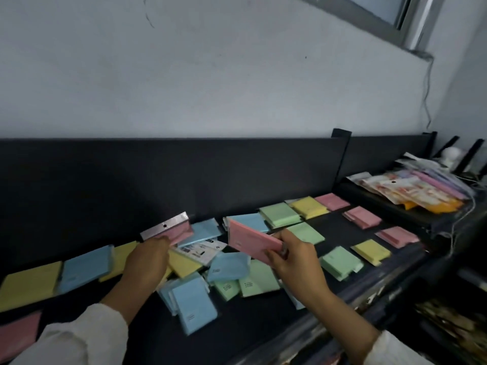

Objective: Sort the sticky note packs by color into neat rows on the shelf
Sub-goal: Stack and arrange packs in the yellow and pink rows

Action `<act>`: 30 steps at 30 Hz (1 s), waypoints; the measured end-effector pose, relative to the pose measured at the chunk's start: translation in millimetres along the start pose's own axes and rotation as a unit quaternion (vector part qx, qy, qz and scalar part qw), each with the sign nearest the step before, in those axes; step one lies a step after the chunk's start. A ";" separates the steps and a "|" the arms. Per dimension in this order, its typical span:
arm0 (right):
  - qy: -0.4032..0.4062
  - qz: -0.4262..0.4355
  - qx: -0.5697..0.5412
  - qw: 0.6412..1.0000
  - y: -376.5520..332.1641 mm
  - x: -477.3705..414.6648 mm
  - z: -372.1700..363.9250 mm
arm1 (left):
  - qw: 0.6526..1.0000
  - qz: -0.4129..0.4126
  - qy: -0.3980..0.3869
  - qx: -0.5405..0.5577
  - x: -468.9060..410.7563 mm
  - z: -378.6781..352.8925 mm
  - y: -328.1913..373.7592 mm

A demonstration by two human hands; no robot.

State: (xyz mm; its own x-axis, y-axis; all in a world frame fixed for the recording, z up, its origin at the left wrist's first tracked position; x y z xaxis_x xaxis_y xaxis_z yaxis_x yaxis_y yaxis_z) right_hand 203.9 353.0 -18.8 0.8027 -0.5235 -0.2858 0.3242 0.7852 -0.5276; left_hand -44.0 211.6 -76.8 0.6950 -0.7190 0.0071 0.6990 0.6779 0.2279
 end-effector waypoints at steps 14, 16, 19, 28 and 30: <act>0.021 0.004 -0.018 1.000 40.3 12.1 34.8 | 0.969 -0.106 0.221 -0.041 61.0 52.9 71.0; 0.028 0.012 -0.026 0.999 53.0 12.8 48.5 | 0.962 -0.115 0.235 -0.084 66.0 51.9 83.0; 0.033 0.025 -0.037 0.998 78.8 17.1 72.3 | 0.962 -0.099 0.232 -0.109 66.8 46.0 108.7; 0.066 0.003 -0.011 0.998 208.2 31.8 169.4 | 0.956 -0.131 0.230 -0.125 56.8 24.2 253.3; 0.062 -0.002 -0.021 0.998 232.4 35.5 182.7 | 0.958 -0.127 0.219 -0.136 49.3 12.3 280.0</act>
State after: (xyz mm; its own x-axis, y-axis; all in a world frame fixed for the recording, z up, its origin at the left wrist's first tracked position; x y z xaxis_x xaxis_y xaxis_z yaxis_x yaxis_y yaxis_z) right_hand 399.3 577.4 -5.4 0.7320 -0.5655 -0.3799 0.3033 0.7699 -0.5616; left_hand 183.8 364.1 -0.6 0.4589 -0.7736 -0.4369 0.8318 0.5469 -0.0947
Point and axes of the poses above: each hand's wrist, its own x-axis away from the middle knuckle, its own z-axis out of the back of the hand, y = z × x, the point moved 1 cm from there along -x, towards the middle knuckle, and after that the axes turned 15 degrees about -y, right-handed, at the moved point
